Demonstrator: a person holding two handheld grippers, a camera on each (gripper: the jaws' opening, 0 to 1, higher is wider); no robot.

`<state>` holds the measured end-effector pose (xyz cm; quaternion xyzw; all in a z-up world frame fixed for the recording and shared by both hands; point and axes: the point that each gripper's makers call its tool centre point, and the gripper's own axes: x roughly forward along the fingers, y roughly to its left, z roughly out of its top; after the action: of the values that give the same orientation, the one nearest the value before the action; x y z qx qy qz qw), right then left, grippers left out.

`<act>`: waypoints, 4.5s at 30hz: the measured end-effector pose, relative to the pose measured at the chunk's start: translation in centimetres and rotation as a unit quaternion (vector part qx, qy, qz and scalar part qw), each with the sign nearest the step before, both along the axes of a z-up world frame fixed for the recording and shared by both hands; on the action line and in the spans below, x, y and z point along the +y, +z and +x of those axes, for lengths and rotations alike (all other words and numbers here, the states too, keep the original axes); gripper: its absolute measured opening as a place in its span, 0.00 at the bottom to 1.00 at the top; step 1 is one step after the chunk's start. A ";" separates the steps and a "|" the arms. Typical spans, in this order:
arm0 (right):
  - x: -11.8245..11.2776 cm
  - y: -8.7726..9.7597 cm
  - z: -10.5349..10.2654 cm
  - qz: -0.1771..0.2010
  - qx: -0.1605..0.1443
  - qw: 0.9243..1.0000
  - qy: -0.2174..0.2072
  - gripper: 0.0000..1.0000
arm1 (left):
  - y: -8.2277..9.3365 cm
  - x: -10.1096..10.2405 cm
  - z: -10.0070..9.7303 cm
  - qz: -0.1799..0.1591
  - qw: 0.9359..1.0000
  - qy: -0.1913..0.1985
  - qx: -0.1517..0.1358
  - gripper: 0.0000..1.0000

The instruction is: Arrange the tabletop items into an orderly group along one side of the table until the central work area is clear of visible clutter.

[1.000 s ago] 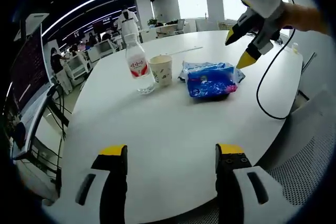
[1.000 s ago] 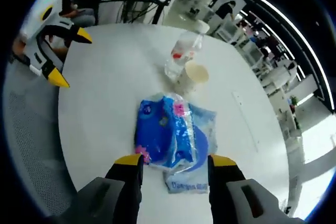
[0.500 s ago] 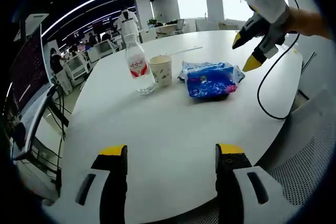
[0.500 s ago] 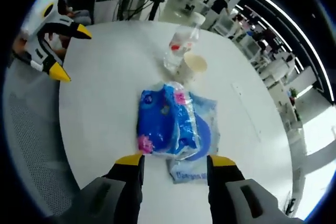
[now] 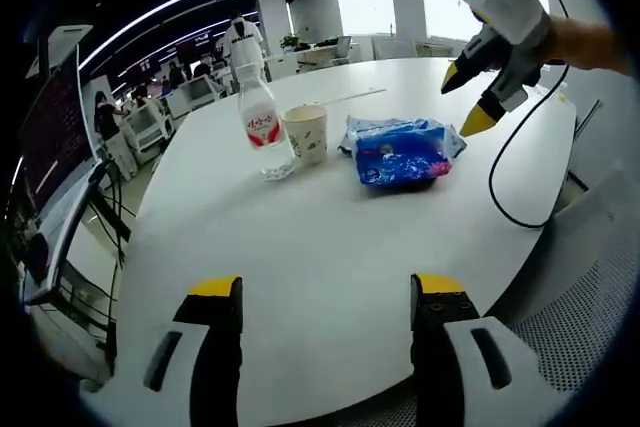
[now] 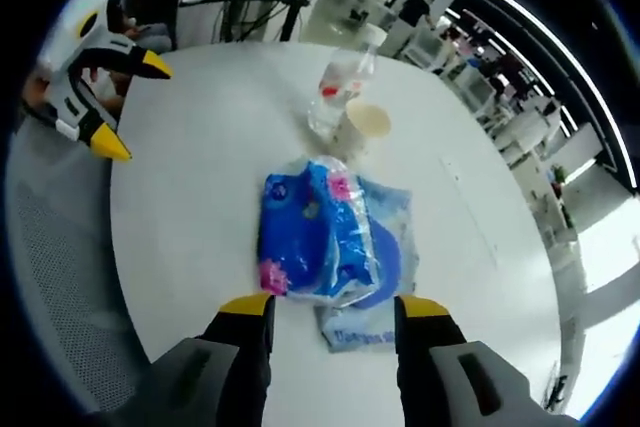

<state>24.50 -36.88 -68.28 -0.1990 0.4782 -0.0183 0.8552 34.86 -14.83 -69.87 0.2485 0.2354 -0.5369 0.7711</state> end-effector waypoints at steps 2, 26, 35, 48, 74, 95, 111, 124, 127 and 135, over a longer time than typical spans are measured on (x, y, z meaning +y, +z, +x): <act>-0.6 0.0 -0.6 0.002 0.000 1.000 -0.010 0.48 | 0.0 0.0 0.0 -0.001 1.000 0.000 0.001 0.68; -3.9 -1.2 -7.6 0.013 0.009 0.996 -0.090 0.48 | -0.1 -0.1 -0.3 0.001 1.000 -0.007 0.002 0.68; -3.2 -1.5 -7.4 0.022 0.007 0.996 -0.082 0.48 | 0.0 -0.1 -0.2 -0.002 1.000 -0.005 0.002 0.69; -2.8 -1.2 -6.9 0.036 -0.014 0.996 -0.081 0.47 | 0.0 -0.1 -0.2 -0.003 1.000 -0.005 0.004 0.69; -0.5 1.8 -4.7 0.310 -0.253 0.885 -0.237 0.58 | 0.0 -0.2 -0.4 -0.008 1.000 -0.003 0.016 0.70; 3.4 -0.9 -3.6 0.369 -0.216 0.866 -0.259 0.75 | 0.7 -0.9 -1.1 -0.037 0.999 -0.014 0.036 0.72; 3.6 -2.1 -6.0 0.341 -0.201 0.867 -0.304 0.64 | 2.3 -1.9 -2.4 -0.084 0.994 -0.041 0.059 0.71; 3.5 -1.5 -4.6 0.325 -0.210 0.873 -0.298 0.62 | 2.8 -2.4 -2.9 -0.106 0.989 -0.042 0.090 0.71; 3.2 -1.4 -4.1 0.331 -0.208 0.878 -0.276 0.62 | 2.4 -2.3 -2.5 -0.098 0.991 -0.033 0.086 0.71; 1.5 -0.5 -4.4 0.344 -0.214 0.876 -0.261 0.63 | 2.3 -1.6 -0.8 -0.095 0.992 0.013 0.079 0.74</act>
<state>20.14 -35.36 -68.74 0.2486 0.2942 -0.1173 0.9154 34.08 -16.40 -67.61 0.1280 0.2465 -0.5644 0.7773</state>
